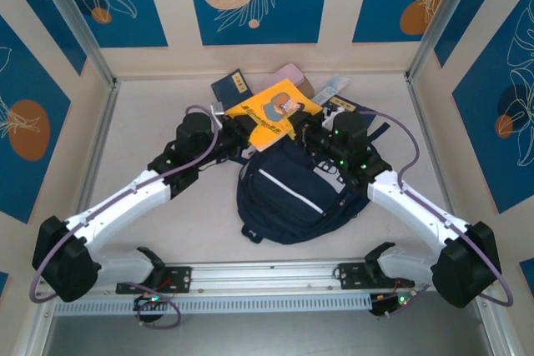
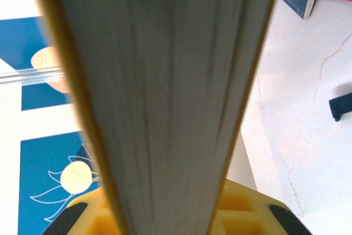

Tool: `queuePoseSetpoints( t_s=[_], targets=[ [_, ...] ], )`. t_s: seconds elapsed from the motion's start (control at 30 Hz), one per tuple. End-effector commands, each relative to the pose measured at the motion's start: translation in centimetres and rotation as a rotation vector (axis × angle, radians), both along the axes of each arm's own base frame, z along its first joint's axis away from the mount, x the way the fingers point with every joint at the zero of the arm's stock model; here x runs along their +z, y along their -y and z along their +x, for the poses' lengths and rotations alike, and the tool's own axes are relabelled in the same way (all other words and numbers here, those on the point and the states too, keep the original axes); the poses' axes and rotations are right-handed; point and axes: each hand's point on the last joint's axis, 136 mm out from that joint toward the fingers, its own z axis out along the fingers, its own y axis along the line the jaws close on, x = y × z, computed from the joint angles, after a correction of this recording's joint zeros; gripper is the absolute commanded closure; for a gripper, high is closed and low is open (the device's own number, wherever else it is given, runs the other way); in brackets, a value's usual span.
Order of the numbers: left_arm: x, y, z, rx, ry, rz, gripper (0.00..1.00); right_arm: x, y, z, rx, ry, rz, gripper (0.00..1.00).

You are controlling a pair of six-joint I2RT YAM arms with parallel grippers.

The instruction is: Pack books, pencil case, and school supplies into a backpack

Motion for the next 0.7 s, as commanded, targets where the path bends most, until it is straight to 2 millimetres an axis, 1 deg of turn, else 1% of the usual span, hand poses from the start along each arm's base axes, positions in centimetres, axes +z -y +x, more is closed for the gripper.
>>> queuePoseSetpoints(
  t_s=[0.0, 0.1, 0.13, 0.17, 0.2, 0.23, 0.27, 0.3, 0.37, 0.43, 0.53, 0.67],
  targets=[
    [1.3, -1.9, 0.3, 0.074, 0.068, 0.032, 1.0, 1.8, 1.1, 0.1, -0.046, 0.071, -0.015, 1.0],
    [1.2, -2.3, 0.1, 0.068, 0.07, 0.07, 1.0, 2.1, 0.8, -0.3, -0.03, 0.095, -0.037, 1.0],
    [0.9, -2.7, 0.0, 0.078, 0.056, 0.091, 0.94, 2.2, 0.9, -0.3, -0.03, 0.098, -0.037, 1.0],
    [0.7, -3.1, -0.1, 0.088, 0.045, 0.113, 0.82, 2.2, 1.0, -0.4, -0.034, 0.097, -0.036, 1.0],
    [0.5, -3.6, -0.2, 0.103, 0.042, 0.133, 0.66, 2.1, 1.2, -0.5, -0.042, 0.095, -0.03, 1.0],
    [0.3, -4.1, -0.2, 0.117, 0.036, 0.146, 0.53, 2.1, 1.3, -0.5, -0.05, 0.092, -0.023, 1.0],
    [0.3, -4.4, -0.2, 0.127, 0.037, 0.148, 0.46, 2.0, 1.5, -0.5, -0.058, 0.089, -0.02, 1.0],
    [0.2, -4.6, -0.3, 0.131, 0.037, 0.147, 0.42, 2.0, 1.6, -0.6, -0.059, 0.089, -0.018, 1.0],
    [0.3, -4.8, -0.3, 0.131, 0.037, 0.14, 0.41, 1.9, 1.8, -0.7, -0.062, 0.086, -0.017, 1.0],
    [0.3, -4.5, -0.3, 0.12, 0.042, 0.134, 0.44, 1.7, 1.8, -0.9, -0.061, 0.076, -0.009, 1.0],
    [-0.1, -3.5, -0.1, 0.088, 0.023, 0.112, 0.44, 1.5, 1.7, -0.9, -0.062, 0.068, 0.011, 1.0],
    [-0.3, -2.3, 0.2, 0.052, 0.0, 0.066, 0.4, 2.0, 1.6, -0.8, -0.068, 0.077, 0.028, 1.0]
  ],
)
